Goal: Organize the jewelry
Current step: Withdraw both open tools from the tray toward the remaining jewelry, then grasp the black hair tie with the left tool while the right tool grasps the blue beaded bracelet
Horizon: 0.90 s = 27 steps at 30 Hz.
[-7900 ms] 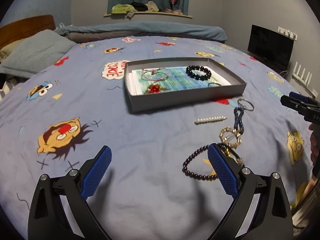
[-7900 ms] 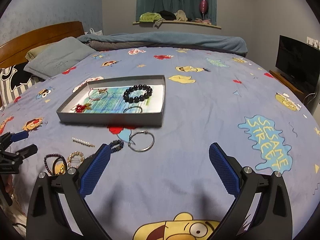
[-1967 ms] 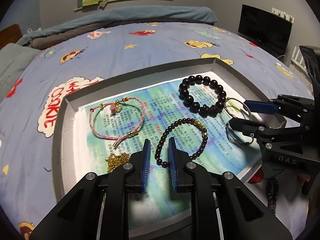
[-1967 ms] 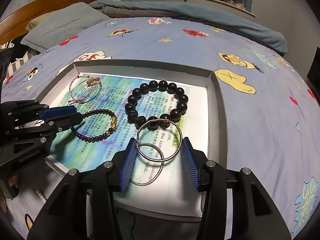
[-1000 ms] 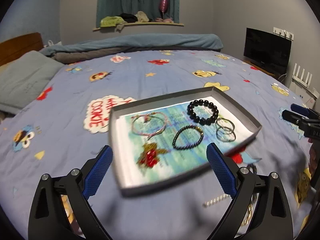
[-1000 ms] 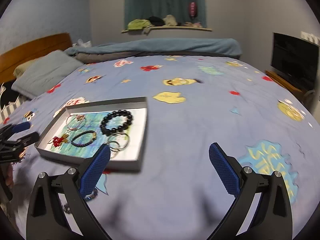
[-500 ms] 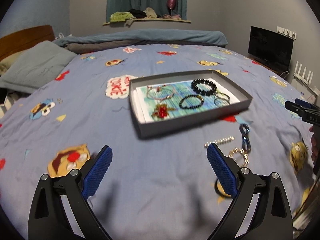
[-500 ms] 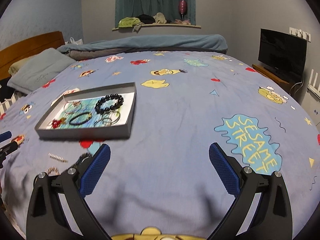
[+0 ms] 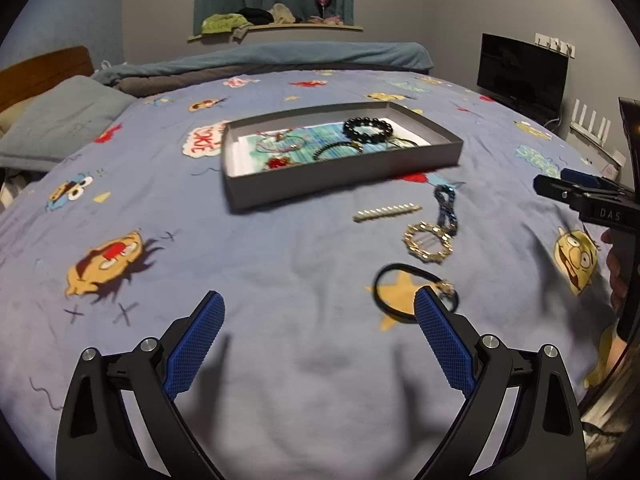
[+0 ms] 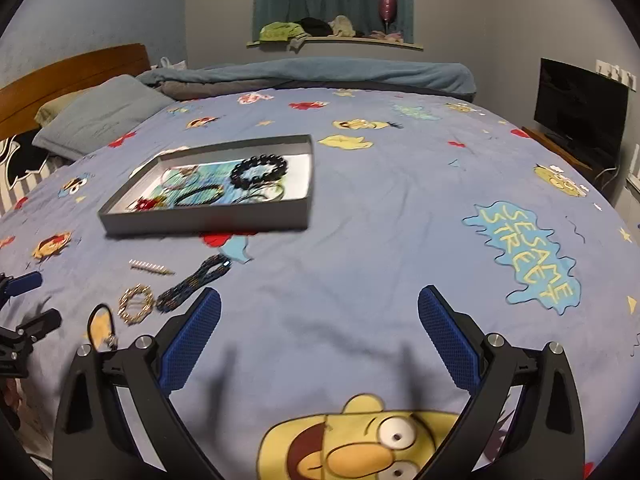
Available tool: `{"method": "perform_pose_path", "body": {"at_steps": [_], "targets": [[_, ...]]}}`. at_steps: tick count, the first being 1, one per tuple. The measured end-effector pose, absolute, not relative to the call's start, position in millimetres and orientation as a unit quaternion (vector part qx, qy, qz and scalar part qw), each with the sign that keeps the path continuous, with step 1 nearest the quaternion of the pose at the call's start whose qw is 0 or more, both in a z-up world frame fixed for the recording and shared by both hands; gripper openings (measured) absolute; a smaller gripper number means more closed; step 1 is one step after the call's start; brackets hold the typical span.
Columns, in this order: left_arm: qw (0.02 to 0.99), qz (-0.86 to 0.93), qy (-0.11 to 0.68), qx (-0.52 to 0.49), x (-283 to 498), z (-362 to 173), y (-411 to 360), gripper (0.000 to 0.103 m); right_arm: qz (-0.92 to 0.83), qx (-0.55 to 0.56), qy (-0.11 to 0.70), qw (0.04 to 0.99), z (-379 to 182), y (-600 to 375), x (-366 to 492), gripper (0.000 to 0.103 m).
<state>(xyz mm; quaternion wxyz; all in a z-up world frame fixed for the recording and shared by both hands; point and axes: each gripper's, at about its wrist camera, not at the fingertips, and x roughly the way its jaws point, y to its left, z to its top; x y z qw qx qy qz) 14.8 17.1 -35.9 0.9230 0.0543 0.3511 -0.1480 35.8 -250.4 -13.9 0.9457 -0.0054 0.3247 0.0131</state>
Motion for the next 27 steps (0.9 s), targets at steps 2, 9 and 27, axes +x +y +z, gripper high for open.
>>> {"method": "perform_pose_path", "body": {"at_steps": [2, 9, 27], "targets": [[0.922, -0.152, 0.352, 0.054, 13, -37, 12, 0.095, 0.017, -0.009, 0.326, 0.945, -15, -247, 33, 0.097], [0.918, -0.160, 0.360, 0.032, 14, -42, 1, 0.095, 0.024, -0.005, 0.328, 0.944, -21, -246, 26, 0.097], [0.907, -0.168, 0.381, 0.064, 27, -61, -21, 0.025, 0.049, 0.005, 0.338, 0.940, -33, -241, 30, 0.097]]}}
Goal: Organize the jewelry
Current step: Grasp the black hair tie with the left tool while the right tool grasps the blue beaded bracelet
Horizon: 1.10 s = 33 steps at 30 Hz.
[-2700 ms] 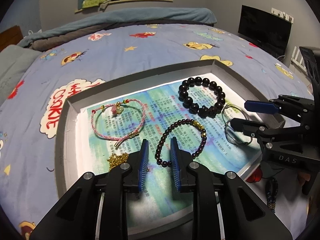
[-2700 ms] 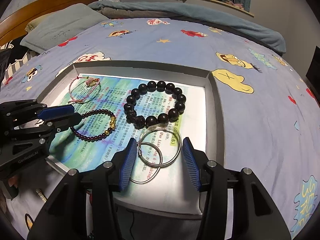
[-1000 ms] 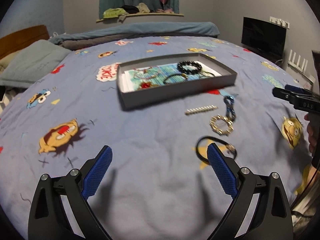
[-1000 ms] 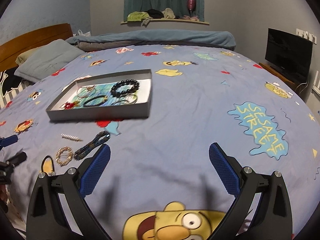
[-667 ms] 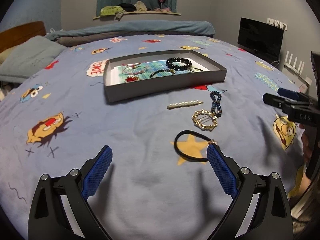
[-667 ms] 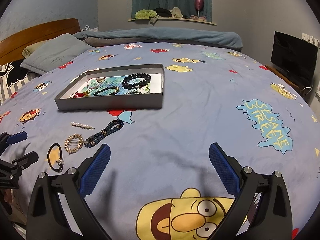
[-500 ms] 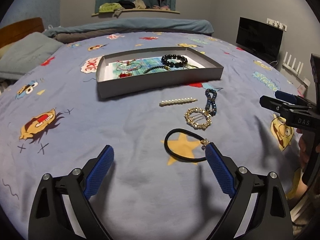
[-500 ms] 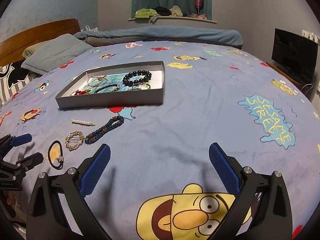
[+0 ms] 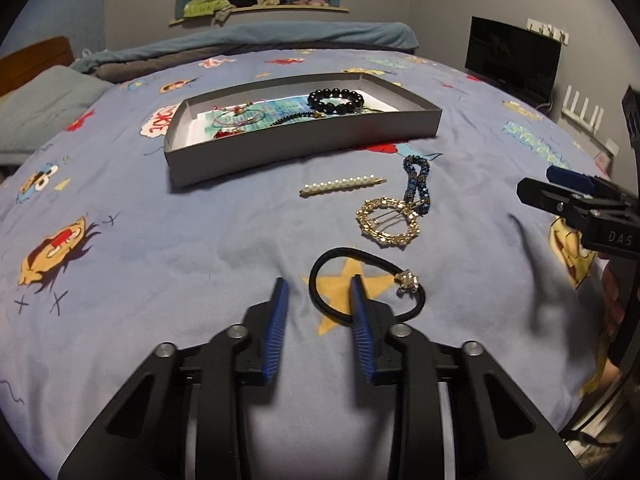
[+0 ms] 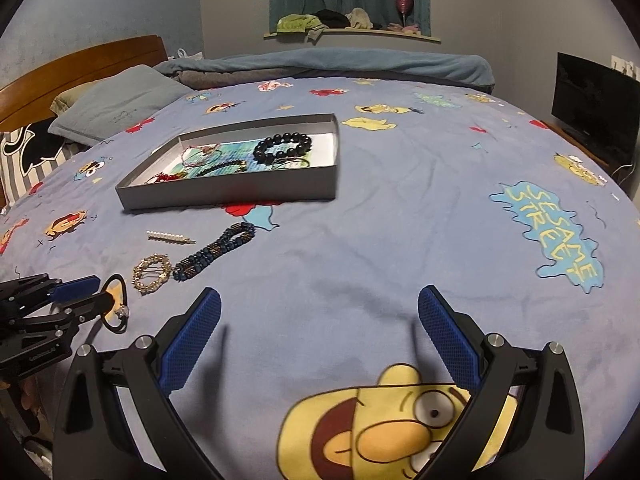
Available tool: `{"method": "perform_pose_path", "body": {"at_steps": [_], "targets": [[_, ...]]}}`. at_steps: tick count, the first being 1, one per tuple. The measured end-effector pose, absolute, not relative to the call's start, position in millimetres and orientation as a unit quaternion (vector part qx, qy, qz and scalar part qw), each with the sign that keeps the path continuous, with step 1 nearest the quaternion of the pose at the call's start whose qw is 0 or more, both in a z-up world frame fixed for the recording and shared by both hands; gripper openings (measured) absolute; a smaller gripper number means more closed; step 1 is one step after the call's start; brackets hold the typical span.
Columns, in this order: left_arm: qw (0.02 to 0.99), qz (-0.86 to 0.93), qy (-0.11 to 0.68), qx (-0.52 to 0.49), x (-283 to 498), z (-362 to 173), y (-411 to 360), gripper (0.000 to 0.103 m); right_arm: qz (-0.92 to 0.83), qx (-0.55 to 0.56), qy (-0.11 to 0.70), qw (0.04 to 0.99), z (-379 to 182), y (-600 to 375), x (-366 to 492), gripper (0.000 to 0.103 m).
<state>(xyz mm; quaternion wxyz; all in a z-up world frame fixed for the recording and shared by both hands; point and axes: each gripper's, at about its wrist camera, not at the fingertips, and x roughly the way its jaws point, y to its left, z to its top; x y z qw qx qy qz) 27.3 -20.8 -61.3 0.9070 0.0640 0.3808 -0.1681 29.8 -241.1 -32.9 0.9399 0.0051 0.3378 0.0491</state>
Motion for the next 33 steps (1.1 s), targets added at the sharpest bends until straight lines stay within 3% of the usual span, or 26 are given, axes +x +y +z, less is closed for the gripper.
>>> {"method": "perform_pose_path", "body": {"at_steps": [2, 3, 7, 9, 15, 17, 28, 31, 33], "targets": [[0.910, -0.163, 0.375, 0.073, 27, -60, -20, 0.010, 0.061, 0.004, 0.337, 0.940, -32, -235, 32, 0.097], [0.910, -0.162, 0.374, 0.074, 27, -59, -19, 0.007, 0.067, 0.000, 0.333, 0.940, -32, -230, 32, 0.097], [0.911, -0.169, 0.370, 0.067, 26, -56, -10, 0.005, 0.084, -0.008, 0.334, 0.939, -32, -215, 37, 0.094], [0.914, -0.166, 0.362, 0.074, 23, -53, -8, 0.001, 0.092, -0.004, 0.338, 0.937, -33, -210, 41, 0.083], [0.919, -0.164, 0.350, 0.079, 21, -48, 0, 0.001, 0.105, 0.010, 0.360, 0.927, -40, -195, 62, 0.053], [0.917, -0.169, 0.356, 0.062, 23, -49, 5, 0.001, 0.109, 0.020, 0.367, 0.923, -42, -192, 72, 0.048], [0.907, -0.205, 0.368, 0.028, 24, -51, 5, 0.001, 0.101, 0.032, 0.403, 0.909, -55, -177, 107, 0.046], [0.906, -0.208, 0.368, 0.026, 24, -52, 6, 0.001, 0.099, 0.022, 0.412, 0.906, -61, -173, 109, 0.032], [0.905, -0.208, 0.370, 0.025, 24, -52, 6, 0.001, 0.103, 0.019, 0.415, 0.904, -62, -172, 109, 0.017]]}}
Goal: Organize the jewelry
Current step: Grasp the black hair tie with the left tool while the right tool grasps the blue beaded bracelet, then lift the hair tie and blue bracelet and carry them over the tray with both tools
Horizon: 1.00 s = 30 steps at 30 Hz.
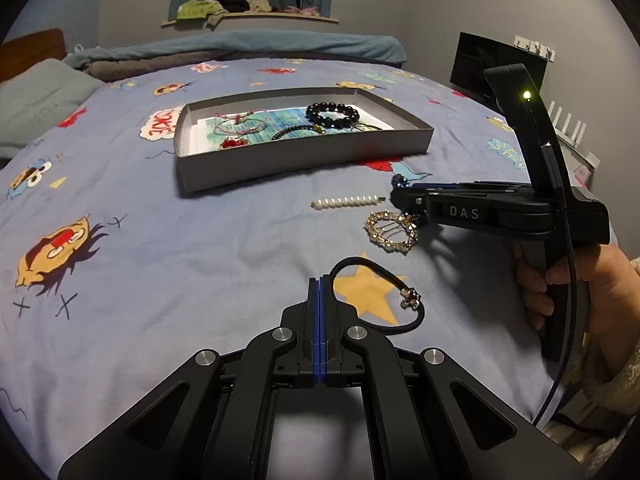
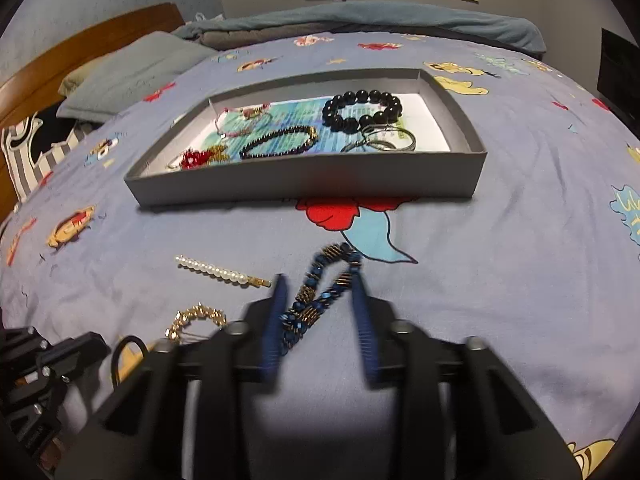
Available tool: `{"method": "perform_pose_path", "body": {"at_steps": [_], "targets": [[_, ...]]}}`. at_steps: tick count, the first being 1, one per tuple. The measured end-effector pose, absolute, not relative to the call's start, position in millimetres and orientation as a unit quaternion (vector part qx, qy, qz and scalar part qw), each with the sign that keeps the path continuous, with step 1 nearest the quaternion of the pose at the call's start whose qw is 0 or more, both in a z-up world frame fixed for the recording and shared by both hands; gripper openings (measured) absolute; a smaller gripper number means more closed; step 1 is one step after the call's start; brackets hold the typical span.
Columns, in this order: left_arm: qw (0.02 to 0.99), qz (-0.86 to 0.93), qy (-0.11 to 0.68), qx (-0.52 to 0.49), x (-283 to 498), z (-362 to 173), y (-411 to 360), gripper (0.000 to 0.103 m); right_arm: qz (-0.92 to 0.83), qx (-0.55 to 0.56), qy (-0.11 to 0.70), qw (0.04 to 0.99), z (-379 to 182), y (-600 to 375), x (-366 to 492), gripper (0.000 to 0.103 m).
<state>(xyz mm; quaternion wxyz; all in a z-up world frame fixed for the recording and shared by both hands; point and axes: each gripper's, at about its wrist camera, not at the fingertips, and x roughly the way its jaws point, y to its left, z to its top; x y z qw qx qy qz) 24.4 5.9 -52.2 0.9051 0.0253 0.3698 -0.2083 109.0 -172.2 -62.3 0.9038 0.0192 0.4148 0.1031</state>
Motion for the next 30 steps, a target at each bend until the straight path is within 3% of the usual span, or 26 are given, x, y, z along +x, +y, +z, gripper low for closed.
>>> {"method": "perform_pose_path", "body": {"at_steps": [3, 5, 7, 22, 26, 30], "targets": [[0.901, -0.213, 0.378, 0.018, 27, -54, 6, 0.003, 0.108, 0.023, 0.408, 0.906, -59, -175, 105, 0.014], [0.899, -0.220, 0.378, 0.008, 27, -53, 7, 0.024, 0.106, 0.023, 0.397, 0.911, -55, -178, 101, 0.014], [0.900, -0.225, 0.373, 0.005, 26, -51, 6, 0.028, 0.105, 0.021, 0.387, 0.916, -50, -181, 97, 0.014], [0.893, -0.215, 0.388, 0.077, 46, -73, -21, 0.020, 0.094, 0.017, 0.388, 0.917, -51, -205, 86, 0.014], [0.897, -0.213, 0.376, 0.089, 42, -71, -22, 0.007, 0.095, 0.016, 0.385, 0.918, -51, -205, 84, 0.014], [0.902, -0.215, 0.366, 0.074, 38, -61, -16, 0.004, 0.097, 0.016, 0.375, 0.922, -47, -206, 80, 0.014]]}}
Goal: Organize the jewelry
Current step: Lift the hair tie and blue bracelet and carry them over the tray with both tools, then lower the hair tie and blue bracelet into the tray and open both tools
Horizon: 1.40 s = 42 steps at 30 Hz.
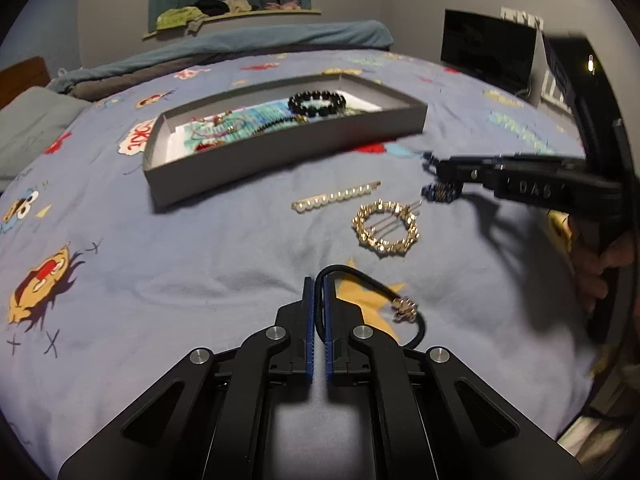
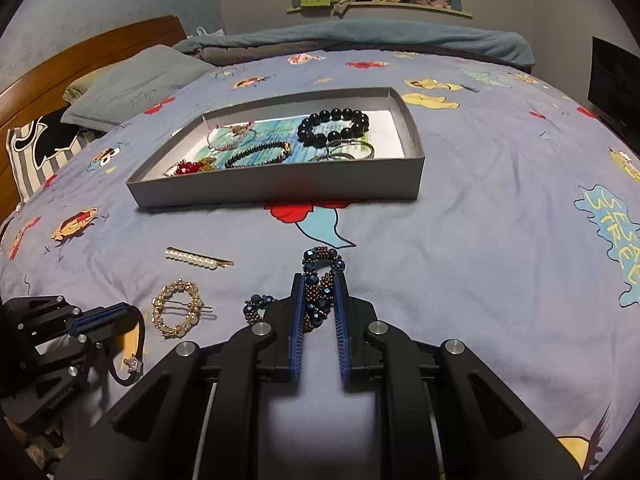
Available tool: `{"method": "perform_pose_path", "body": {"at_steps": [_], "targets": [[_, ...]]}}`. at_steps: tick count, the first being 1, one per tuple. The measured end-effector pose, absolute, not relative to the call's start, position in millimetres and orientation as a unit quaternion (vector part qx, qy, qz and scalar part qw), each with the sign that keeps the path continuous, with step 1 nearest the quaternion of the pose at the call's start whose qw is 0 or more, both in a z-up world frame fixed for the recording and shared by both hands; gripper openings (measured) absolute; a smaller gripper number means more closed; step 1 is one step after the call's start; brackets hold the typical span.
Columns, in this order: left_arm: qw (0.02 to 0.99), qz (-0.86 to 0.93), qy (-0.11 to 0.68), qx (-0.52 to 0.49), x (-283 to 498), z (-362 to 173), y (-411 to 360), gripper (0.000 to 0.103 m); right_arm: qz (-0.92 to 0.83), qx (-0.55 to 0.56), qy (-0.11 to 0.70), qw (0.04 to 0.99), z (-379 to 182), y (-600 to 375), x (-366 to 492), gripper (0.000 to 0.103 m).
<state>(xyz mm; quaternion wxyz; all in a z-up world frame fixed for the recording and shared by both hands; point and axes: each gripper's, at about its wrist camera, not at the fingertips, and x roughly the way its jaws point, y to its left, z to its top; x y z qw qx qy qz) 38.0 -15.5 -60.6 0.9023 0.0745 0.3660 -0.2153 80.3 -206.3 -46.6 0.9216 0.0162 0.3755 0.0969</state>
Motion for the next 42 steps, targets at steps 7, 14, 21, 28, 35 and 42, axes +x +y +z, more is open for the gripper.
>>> {"method": "perform_pose_path", "body": {"at_steps": [7, 14, 21, 28, 35, 42], "targets": [[0.919, -0.216, 0.327, 0.052, 30, -30, 3, 0.004, 0.107, 0.017, 0.342, 0.933, -30, -212, 69, 0.014], [0.927, -0.215, 0.304, 0.050, 34, -7, 14, 0.004, 0.113, 0.010, 0.320, 0.940, -14, -214, 64, 0.014], [0.937, -0.205, 0.281, 0.044, 60, 22, 26, 0.004, 0.113, -0.004, 0.298, 0.948, 9, -214, 74, 0.014], [0.938, -0.192, 0.287, 0.029, 103, 34, 38, 0.004, 0.116, -0.021, 0.273, 0.955, 37, -206, 102, 0.014], [0.937, -0.172, 0.303, 0.018, 148, 33, 46, 0.004, 0.138, -0.021, 0.280, 0.950, 35, -182, 138, 0.014], [0.930, -0.155, 0.331, 0.021, 194, 13, 46, 0.004, 0.155, -0.030, 0.306, 0.939, 8, -152, 169, 0.014]]}}
